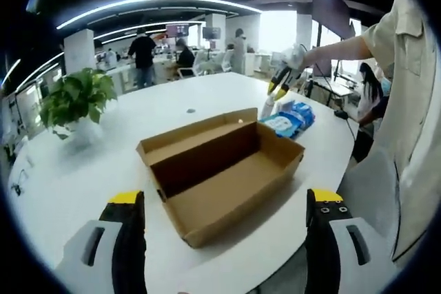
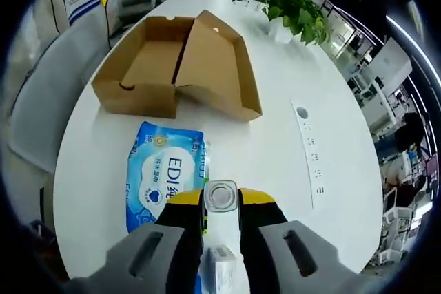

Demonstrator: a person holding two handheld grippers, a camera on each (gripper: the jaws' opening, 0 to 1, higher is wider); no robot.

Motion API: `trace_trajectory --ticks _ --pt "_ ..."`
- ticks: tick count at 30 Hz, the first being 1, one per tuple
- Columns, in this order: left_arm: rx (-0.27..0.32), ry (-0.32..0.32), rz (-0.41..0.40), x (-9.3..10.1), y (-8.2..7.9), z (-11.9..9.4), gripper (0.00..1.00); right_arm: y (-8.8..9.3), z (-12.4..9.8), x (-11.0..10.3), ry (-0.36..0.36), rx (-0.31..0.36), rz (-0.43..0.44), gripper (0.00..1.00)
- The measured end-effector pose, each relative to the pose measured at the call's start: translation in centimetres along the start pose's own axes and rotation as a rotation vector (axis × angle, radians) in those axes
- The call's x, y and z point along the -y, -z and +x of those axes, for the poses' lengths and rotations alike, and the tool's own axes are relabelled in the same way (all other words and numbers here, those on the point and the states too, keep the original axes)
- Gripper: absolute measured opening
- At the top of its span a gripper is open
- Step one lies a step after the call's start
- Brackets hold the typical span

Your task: Operate the shoe box by opening the lid, removing the specified soft item, and placing it in the target area until the item is outside and the box remains undamaged.

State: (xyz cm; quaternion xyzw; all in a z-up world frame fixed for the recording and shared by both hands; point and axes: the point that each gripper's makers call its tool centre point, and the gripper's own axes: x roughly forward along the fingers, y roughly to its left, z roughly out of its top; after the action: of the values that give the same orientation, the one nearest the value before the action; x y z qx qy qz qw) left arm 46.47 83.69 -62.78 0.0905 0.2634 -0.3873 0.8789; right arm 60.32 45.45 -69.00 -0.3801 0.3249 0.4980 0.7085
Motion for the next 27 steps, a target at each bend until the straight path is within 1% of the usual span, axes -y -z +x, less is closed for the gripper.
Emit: trace_trajectory --ticks 1,3,5,12,17,27 --pt "-0.002 -0.001 -0.001 -0.1 0.1 0.0 0.99 -0.1 0.0 0.1 -0.002 0.001 0.017 0.16" --pt "-0.004 -0.002 -0.005 -0.2 0.2 0.1 0.99 -0.2 0.1 0.3 -0.005 0.001 0.013 0.16" --pt "-0.008 -0.003 -0.010 -0.2 0.3 0.1 0.99 -0.1 0.1 0.4 -0.014 -0.009 0.027 0.16" --pt "-0.008 -0.004 -0.023 -0.1 0.6 0.2 0.97 -0.3 0.0 0.1 -0.047 -0.026 0.020 0.16" --pt "-0.016 -0.004 -0.029 0.0 0.9 0.2 0.96 -0.4 0.1 0.3 -0.048 -0.031 0.018 0.16" --pt "-0.039 -0.007 -0.049 -0.1 1.7 0.4 0.90 -0.6 0.0 1.3 -0.021 -0.032 0.013 0.17"
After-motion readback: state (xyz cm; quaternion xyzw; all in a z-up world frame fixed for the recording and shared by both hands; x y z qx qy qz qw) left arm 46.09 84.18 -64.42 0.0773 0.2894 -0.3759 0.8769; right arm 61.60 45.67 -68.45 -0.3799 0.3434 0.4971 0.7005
